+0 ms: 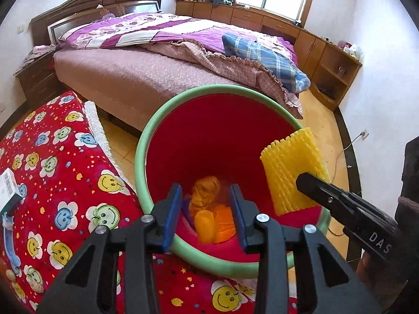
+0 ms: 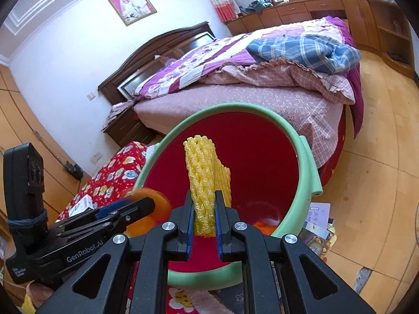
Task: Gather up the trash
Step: 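Carry both items over the red bucket and open both tools to drop them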
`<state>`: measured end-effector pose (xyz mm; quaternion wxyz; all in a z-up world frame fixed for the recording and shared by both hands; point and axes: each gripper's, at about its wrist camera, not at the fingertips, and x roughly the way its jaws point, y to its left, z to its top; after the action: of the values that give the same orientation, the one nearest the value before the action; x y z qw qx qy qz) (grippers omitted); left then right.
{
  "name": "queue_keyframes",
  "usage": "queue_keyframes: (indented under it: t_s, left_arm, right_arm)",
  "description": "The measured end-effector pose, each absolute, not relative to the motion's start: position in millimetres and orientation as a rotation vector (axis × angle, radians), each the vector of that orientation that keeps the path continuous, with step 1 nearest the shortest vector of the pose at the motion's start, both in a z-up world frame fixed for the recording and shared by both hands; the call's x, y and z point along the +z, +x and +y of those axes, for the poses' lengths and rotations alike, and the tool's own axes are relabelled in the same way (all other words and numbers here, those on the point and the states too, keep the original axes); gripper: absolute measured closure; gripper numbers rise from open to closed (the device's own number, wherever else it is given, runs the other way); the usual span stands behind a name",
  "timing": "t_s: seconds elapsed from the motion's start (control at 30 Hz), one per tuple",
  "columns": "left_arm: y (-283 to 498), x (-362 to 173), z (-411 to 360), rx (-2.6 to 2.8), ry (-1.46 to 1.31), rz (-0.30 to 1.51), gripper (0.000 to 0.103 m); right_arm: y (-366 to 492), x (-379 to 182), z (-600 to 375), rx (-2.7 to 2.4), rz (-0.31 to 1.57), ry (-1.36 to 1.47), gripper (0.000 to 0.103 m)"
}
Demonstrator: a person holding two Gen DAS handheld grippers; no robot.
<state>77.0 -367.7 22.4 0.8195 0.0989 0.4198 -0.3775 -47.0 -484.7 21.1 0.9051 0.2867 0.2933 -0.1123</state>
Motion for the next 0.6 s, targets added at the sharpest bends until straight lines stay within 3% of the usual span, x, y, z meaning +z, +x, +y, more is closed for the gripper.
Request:
queue_keyframes:
  t_s: [0.4,0.47,0.53,0.6]
  left_arm:
    - [78,31,-352,-0.819,0.162,0.887,0.063]
    - [76,33,-350,-0.814,0.159,0.885,0.063]
    - [75,36,-347,-0.812,0.153,0.882,0.063]
    - [73,40,-340,-0.808,0.137,0.877,0.063]
  right_arm:
    - [-39,14,-489,-0.238,0.626,0.606,0.088]
    - [-39,13,-490,-0.232,0.629,0.615,0.084]
    - [-40,14,-490,-0.223,0.621,0.631,0.071]
    - [-41,15,-489,-0.225,0.618,0.635,0.068]
